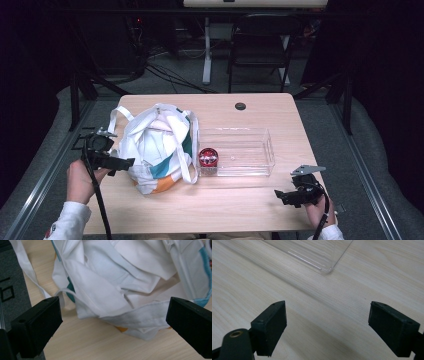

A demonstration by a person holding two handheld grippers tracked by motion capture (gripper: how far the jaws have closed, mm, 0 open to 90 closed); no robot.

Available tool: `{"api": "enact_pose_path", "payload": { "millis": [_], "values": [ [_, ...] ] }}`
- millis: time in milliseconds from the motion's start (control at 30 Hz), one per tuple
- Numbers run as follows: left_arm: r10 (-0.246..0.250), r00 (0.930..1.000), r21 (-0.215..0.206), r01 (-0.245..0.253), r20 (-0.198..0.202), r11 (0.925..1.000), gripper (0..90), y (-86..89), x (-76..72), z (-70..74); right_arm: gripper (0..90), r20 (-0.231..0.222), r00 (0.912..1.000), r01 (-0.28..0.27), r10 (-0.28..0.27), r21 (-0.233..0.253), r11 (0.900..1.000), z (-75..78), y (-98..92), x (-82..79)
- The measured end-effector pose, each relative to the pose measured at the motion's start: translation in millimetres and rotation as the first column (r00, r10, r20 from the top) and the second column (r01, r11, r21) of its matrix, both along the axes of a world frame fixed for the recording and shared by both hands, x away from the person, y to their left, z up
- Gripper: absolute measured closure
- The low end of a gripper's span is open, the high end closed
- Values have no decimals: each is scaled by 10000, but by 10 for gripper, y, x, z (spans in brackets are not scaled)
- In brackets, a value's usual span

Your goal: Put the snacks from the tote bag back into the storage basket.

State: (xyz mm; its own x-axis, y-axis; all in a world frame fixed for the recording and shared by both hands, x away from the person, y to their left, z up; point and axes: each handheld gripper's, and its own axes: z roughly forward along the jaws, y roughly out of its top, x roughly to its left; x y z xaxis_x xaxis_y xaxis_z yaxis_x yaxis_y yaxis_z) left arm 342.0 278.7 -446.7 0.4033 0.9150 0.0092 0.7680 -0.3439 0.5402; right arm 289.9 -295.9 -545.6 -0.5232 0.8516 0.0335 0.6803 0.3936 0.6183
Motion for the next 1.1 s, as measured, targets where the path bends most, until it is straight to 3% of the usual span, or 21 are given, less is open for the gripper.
{"api": "enact_pose_path", "payload": {
  "millis": [133, 267, 433, 933, 1000, 1100],
  "values": [
    [143, 9997, -59, -144, -220, 9999, 3, 70, -55, -133, 147, -31, 10000, -57, 57, -88, 9999, 5, -1, -1],
    [247, 9992, -496, -263, -316, 9984, 2, 158, -116, -252, 147, 53, 10000, 13, -13, -30, 10000, 10, -2, -9],
    [473, 9969, -710, -518, -629, 9961, 2, 260, -184, -425, 147, 1, 10000, -15, 15, -30, 10000, 12, -8, -11],
    [490, 9873, -671, -597, -1511, 9960, 1, 271, -259, -783, 147, 5, 10000, 10, -10, -62, 10000, 4, -1, -17],
    [335, 9842, -545, -436, -1739, 9976, 2, 259, -267, -832, 147, -41, 10000, -35, 34, -64, 10000, 0, -7, -12],
    [238, 9840, -548, -340, -1764, 9979, 2, 245, -266, -858, 148, -116, 9999, -103, 103, 0, 9999, -11, -3, 0]
  ]
}}
